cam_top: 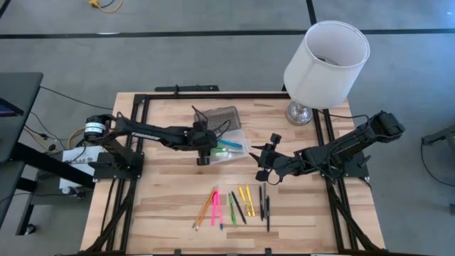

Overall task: Pick & place school supplies into a supply box
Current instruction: Put the right black pen into the transparent supply box

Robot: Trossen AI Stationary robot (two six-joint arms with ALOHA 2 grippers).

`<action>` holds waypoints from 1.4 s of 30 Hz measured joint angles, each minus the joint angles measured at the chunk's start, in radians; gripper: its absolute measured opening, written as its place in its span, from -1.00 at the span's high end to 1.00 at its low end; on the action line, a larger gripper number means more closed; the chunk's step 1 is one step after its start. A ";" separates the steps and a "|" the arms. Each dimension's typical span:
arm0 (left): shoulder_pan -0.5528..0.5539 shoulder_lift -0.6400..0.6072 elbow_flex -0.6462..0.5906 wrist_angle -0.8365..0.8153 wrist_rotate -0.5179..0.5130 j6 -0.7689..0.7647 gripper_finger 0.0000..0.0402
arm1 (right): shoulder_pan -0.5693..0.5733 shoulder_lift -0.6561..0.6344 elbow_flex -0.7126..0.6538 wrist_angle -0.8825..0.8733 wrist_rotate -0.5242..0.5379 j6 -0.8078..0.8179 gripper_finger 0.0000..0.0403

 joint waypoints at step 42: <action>-0.520 -1.203 -0.675 0.233 -0.232 0.119 0.06 | 0.361 0.430 0.520 -0.884 -0.353 1.436 0.41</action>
